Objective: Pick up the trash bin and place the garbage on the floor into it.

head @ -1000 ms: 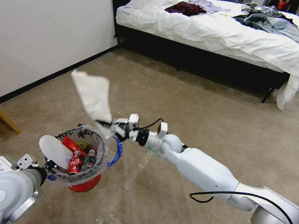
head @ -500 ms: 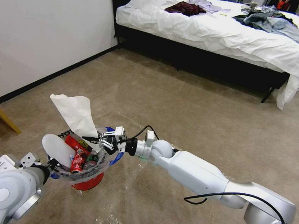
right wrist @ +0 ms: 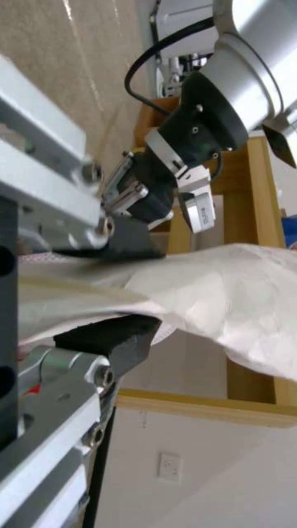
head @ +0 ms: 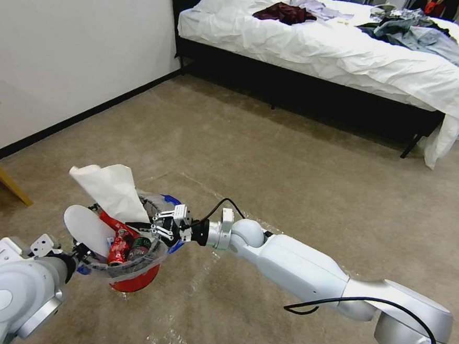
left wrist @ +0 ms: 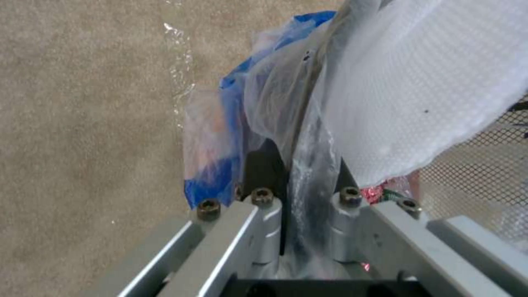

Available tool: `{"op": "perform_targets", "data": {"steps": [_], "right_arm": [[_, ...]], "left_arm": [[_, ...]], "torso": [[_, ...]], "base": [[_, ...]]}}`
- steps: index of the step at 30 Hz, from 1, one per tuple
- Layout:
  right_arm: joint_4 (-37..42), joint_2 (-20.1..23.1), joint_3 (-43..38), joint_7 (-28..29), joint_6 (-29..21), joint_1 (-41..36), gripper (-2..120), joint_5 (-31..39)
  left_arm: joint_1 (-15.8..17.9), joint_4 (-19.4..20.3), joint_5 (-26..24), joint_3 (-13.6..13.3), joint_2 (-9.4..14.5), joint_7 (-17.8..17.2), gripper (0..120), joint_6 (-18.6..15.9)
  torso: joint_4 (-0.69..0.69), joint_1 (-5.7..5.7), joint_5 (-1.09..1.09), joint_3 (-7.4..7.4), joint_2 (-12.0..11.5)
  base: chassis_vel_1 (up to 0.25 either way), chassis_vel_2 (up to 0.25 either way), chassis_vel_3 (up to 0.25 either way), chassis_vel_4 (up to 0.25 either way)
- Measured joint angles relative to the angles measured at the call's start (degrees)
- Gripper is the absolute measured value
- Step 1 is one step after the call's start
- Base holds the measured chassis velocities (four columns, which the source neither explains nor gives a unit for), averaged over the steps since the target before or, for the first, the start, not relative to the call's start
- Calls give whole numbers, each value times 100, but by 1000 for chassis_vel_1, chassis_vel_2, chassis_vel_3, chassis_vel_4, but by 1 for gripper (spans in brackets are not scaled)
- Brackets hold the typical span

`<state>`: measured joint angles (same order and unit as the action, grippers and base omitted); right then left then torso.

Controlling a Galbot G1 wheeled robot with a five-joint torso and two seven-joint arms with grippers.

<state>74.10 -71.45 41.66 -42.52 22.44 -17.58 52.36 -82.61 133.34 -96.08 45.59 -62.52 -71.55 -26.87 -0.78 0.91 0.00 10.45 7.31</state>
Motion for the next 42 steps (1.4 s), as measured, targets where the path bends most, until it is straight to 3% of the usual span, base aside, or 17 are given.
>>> {"op": "perform_targets", "data": {"steps": [3,6,8,13,15,19,26,34,35,36,39,42], "right_arm": [[-23,-31,24,42,34,38,43,-23],[-37,-38,24,60,50,48,48,-37],[-66,-48,25,103,74,67,60,-56],[-83,-28,18,118,86,95,74,-81],[-107,-10,-2,119,100,107,87,-119],[-126,-22,-58,140,116,105,98,-118],[44,-103,-419,308,250,101,100,233],[395,-93,-1496,1519,443,-146,100,213],[492,-55,-1857,2184,473,-391,100,-31],[492,-55,-1857,2184,473,-391,100,-31],[714,87,-2590,3136,451,-984,100,-670],[926,302,-3187,3406,427,-1589,100,-1088]], "left_arm": [[-9,5,-9,30,35,-3,4,0],[-6,4,-12,31,40,-4,4,1],[19,-9,-17,29,50,-6,4,4],[35,-31,-21,26,68,-11,4,8],[65,-35,-36,11,83,-15,4,21],[89,-49,-42,-12,90,-36,4,35],[85,-123,-46,-22,82,-52,4,35],[140,-173,-77,-74,76,-54,4,27],[161,-173,-98,-74,80,-54,4,32],[161,-173,-98,-74,80,-54,4,32],[201,-176,-115,-85,47,-39,4,35],[183,-216,-108,-105,-25,21,4,41]], "torso": [[1,0,0,0,0],[1,0,0,0,0],[0,0,0,0,0],[1,0,0,0,-1],[0,0,0,0,-1],[0,0,0,0,-1],[1,0,0,0,-1],[0,0,0,0,-1],[1,0,0,0,-1],[1,0,0,0,-1],[-1,0,2,0,-1],[0,1,2,0,-1]], "base": [[0,0,0,0],[0,0,0,0],[0,0,0,0],[0,0,0,0],[0,0,0,0],[0,0,0,0],[0,0,0,0],[0,0,0,0],[0,0,0,0],[0,0,0,0],[0,0,0,0],[0,0,0,0]]}}
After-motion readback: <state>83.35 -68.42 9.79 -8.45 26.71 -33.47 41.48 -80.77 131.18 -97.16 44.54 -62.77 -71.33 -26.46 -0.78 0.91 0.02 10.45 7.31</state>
